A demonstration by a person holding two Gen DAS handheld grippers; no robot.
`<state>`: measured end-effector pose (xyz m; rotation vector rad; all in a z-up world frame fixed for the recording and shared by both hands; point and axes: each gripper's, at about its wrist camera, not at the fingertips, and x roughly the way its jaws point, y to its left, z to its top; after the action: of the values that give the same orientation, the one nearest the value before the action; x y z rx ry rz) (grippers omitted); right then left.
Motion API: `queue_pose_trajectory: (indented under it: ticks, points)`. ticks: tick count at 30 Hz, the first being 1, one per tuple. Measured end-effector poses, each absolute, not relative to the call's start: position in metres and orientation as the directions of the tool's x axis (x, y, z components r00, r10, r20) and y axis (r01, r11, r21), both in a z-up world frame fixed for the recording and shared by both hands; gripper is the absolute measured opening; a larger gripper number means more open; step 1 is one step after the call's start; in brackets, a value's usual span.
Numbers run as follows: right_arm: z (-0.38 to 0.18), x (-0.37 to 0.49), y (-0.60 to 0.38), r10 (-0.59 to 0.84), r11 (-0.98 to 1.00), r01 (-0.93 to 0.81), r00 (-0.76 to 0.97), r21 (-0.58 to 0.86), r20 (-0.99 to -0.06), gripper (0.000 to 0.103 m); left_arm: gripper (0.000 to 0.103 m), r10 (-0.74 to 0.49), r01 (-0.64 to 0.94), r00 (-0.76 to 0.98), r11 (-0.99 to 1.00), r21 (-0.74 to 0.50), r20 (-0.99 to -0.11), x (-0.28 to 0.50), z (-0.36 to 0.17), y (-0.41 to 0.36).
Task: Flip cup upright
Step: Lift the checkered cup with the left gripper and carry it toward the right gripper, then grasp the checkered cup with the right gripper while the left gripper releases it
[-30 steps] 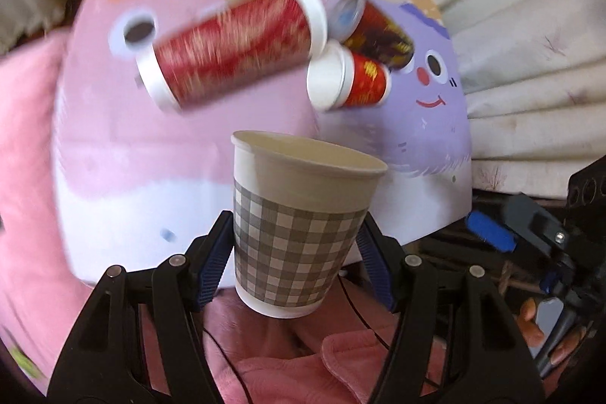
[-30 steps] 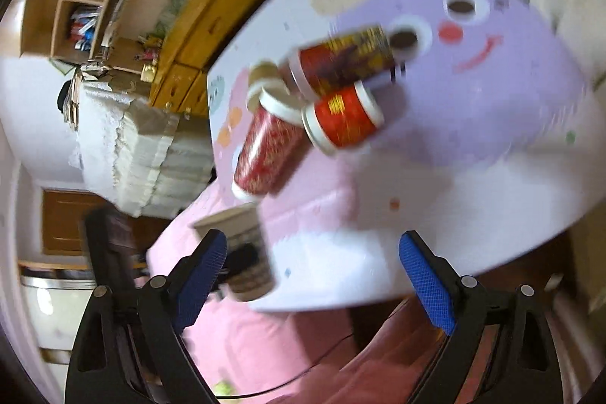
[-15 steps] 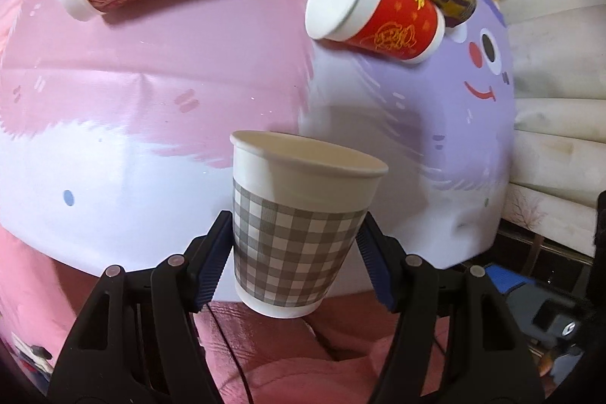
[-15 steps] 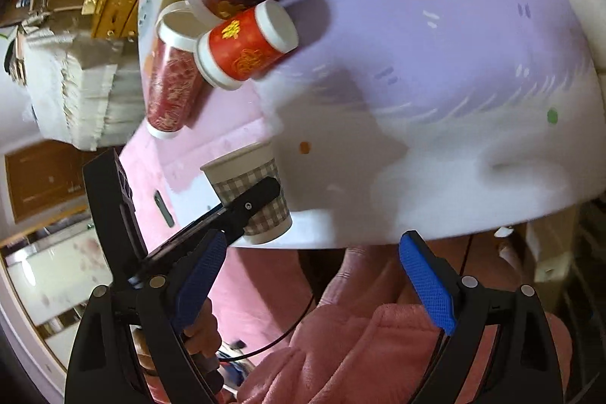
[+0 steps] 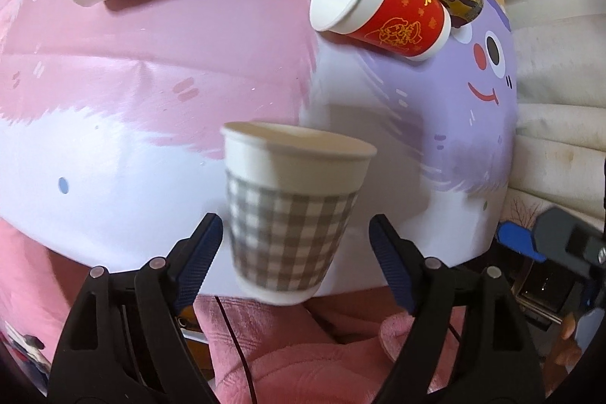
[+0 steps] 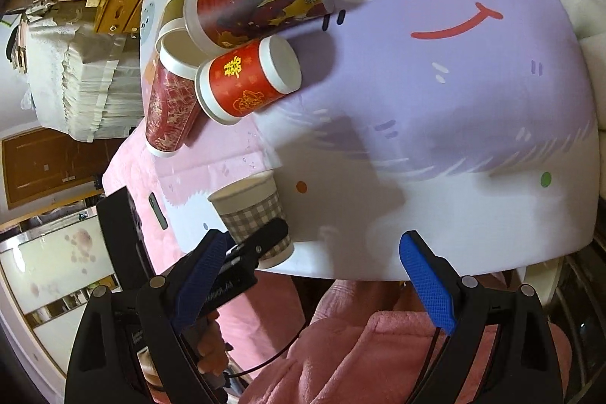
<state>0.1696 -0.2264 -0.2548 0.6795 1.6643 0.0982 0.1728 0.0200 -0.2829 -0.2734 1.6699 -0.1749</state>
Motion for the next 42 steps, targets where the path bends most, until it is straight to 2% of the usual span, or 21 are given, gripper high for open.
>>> queue_pose_trajectory:
  ticks: [8, 14, 24, 32, 33, 37, 42]
  points:
    - [-0.264, 0.167, -0.185, 0.476, 0.822, 0.386, -0.062, 0.418, -0.878, 0.094, 0.078, -0.295, -0.065, -0.094, 0.955, -0.29, -0.951, 0.155, -0.255, 0.048]
    - [-0.272, 0.161, -0.148, 0.432, 0.831, 0.409, -0.045, 0.378, -0.901, 0.094, 0.078, -0.219, -0.029, -0.083, 0.976, -0.217, -0.972, 0.14, -0.24, 0.078]
    - [-0.303, 0.146, -0.099, 0.309, 0.821, 0.492, 0.041, 0.289, -0.95, 0.094, 0.078, -0.111, 0.098, -0.118, 0.987, -0.123, -0.987, 0.118, -0.239, 0.12]
    - [-0.316, 0.15, -0.073, 0.101, 0.886, 0.44, 0.129, 0.148, -0.986, 0.094, 0.078, -0.028, 0.224, -0.134, 0.973, -0.058, -0.991, 0.111, -0.24, 0.145]
    - [-0.317, 0.151, -0.07, 0.093, 0.889, 0.434, 0.14, 0.145, -0.986, 0.092, 0.078, -0.02, 0.235, -0.134, 0.971, -0.052, -0.991, 0.112, -0.24, 0.146]
    - [-0.315, 0.156, -0.064, 0.07, 0.898, 0.415, 0.185, 0.143, -0.98, 0.067, 0.078, -0.006, 0.276, -0.121, 0.96, -0.04, -0.993, 0.114, -0.231, 0.152]
    - [-0.293, 0.156, -0.064, 0.02, 0.898, 0.411, 0.31, 0.153, -0.951, 0.065, 0.078, 0.001, 0.346, -0.095, 0.938, -0.032, -0.995, 0.125, -0.22, 0.151]
